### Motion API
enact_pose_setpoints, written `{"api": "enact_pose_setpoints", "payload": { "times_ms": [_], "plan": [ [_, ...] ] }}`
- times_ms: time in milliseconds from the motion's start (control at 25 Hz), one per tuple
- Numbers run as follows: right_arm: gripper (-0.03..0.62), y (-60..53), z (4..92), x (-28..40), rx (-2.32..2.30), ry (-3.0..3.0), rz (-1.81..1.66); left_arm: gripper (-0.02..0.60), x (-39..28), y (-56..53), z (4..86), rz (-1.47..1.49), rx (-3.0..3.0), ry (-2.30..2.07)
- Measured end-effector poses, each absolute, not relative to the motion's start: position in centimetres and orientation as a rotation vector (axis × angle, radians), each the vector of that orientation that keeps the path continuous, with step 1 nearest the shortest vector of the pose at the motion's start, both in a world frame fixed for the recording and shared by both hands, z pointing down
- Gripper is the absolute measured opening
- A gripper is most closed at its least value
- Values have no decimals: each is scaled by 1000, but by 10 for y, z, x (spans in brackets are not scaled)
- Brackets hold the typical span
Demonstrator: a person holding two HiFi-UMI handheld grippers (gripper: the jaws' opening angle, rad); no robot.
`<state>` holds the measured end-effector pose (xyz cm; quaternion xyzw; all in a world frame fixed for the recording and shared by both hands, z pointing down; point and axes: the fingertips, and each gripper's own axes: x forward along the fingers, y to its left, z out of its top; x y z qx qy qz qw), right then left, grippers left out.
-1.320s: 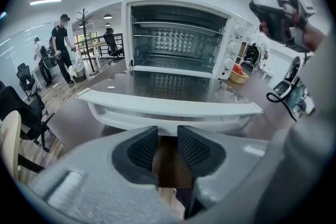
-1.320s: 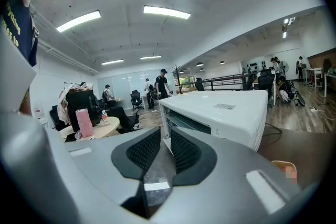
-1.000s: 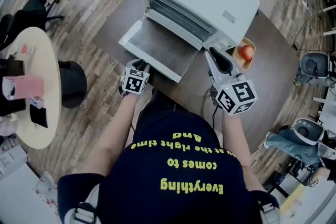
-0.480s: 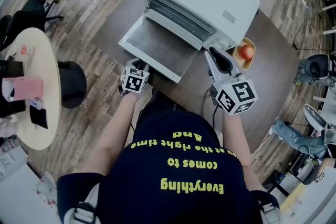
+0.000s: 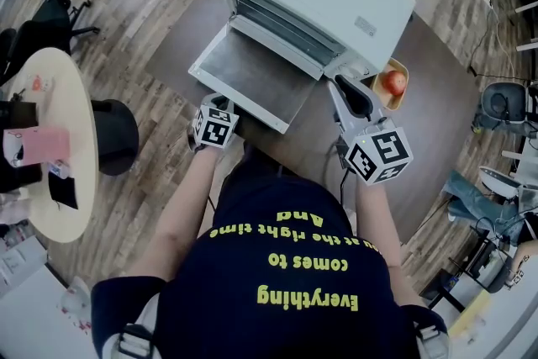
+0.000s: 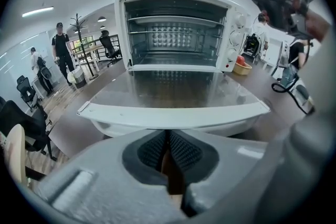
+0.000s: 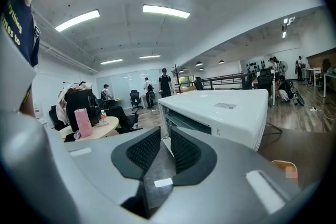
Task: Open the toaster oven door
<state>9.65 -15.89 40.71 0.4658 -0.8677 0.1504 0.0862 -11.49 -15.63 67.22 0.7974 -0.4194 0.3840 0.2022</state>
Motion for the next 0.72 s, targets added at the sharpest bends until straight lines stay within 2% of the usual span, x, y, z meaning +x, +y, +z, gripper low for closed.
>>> {"api": "enact_pose_setpoints", "payload": {
  "times_ms": [720],
  "plan": [
    [77, -160, 408, 100, 1401, -2579, 455, 12, -122, -145, 678, 1077, 2223, -1167]
  ]
}}
